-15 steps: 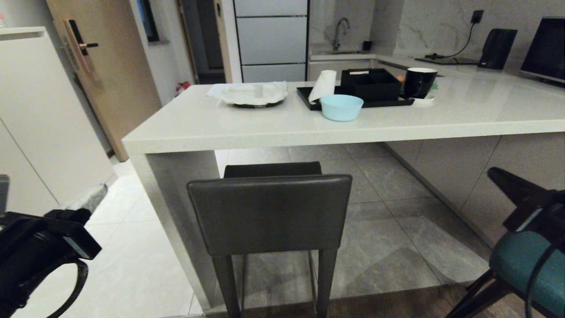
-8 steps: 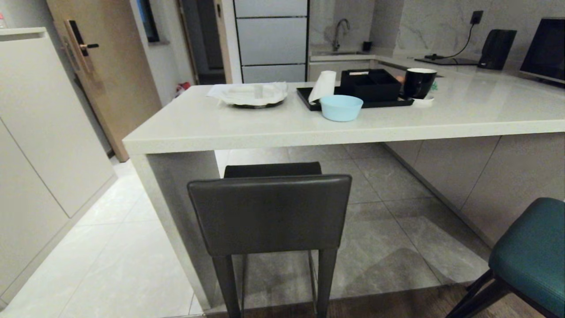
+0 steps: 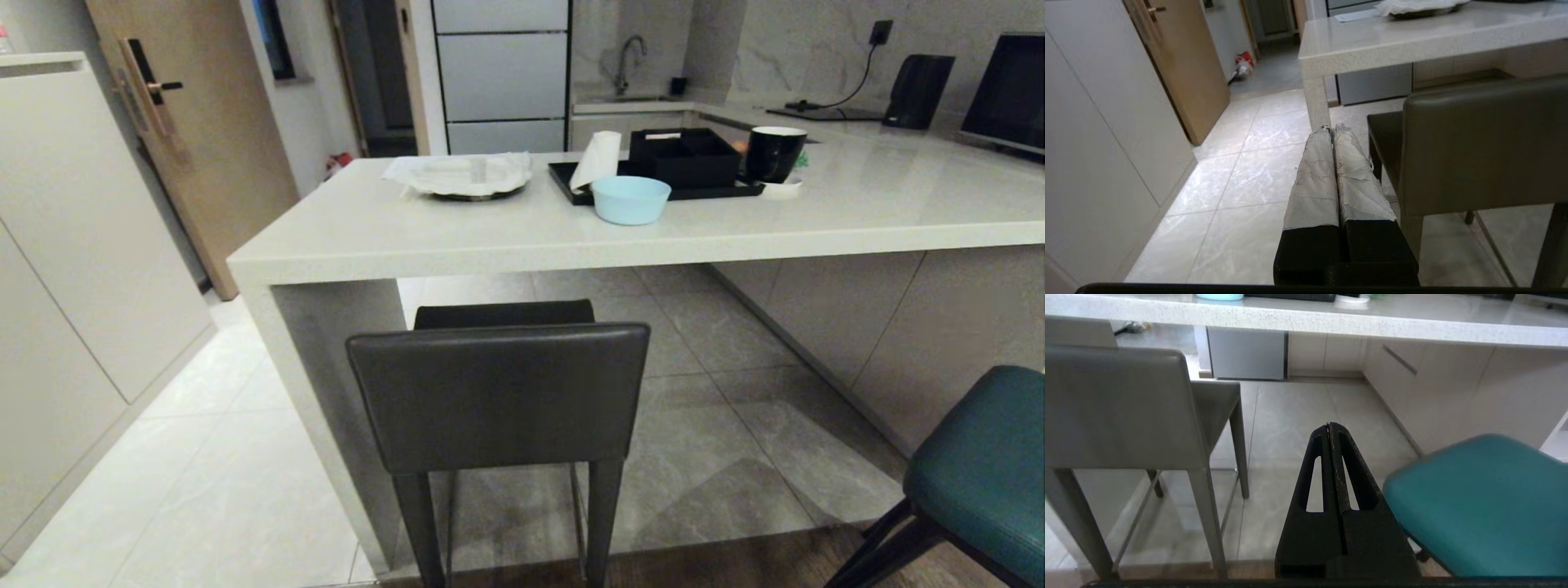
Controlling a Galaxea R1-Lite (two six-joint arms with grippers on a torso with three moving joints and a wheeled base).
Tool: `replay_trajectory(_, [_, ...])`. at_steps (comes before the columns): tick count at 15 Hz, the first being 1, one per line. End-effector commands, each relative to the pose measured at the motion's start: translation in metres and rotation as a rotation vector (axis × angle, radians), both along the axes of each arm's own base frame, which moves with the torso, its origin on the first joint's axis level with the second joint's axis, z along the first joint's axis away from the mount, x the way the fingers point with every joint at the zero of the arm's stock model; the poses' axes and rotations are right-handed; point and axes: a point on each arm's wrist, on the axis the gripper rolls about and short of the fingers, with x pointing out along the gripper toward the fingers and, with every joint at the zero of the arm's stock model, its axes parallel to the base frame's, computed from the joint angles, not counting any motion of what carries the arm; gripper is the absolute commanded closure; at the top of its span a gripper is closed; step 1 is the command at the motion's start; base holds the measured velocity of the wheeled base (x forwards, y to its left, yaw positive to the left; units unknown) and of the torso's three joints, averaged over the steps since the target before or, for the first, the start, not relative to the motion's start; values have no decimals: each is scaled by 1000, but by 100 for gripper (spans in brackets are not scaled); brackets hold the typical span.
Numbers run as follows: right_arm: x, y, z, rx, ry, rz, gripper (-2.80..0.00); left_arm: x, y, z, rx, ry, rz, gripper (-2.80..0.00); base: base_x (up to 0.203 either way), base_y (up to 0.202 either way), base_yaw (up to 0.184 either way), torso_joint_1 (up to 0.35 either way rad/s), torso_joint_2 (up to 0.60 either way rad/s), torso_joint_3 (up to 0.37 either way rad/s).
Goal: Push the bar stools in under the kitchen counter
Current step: Push the blue chair back under the dining table
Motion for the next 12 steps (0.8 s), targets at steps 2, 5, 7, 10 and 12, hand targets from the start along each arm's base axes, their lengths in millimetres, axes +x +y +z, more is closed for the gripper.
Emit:
replay_trajectory(2, [0,0,-17,-17,6,11,0,-10,-1,-31,14,-14,-39,0,0,0,0,0,0,0])
replay_trajectory(5, [19,1,-53,-16,126,23,0,-2,-2,-80,2,109,-110,0,0,0,0,0,0,0])
replay_trajectory(7, [32,1,-77,6,158,31,0,-2,-4,-85,-55,148,-213,0,0,0,0,0,0,0])
replay_trajectory(10, [36,-1,-84,40,149,-27,0,0,-1,-91,-114,172,-79,0,0,0,0,0,0,0])
replay_trajectory(12, [36,0,-86,-32,155,-7,0,2,-1,-99,-61,196,-74,0,0,0,0,0,0,0])
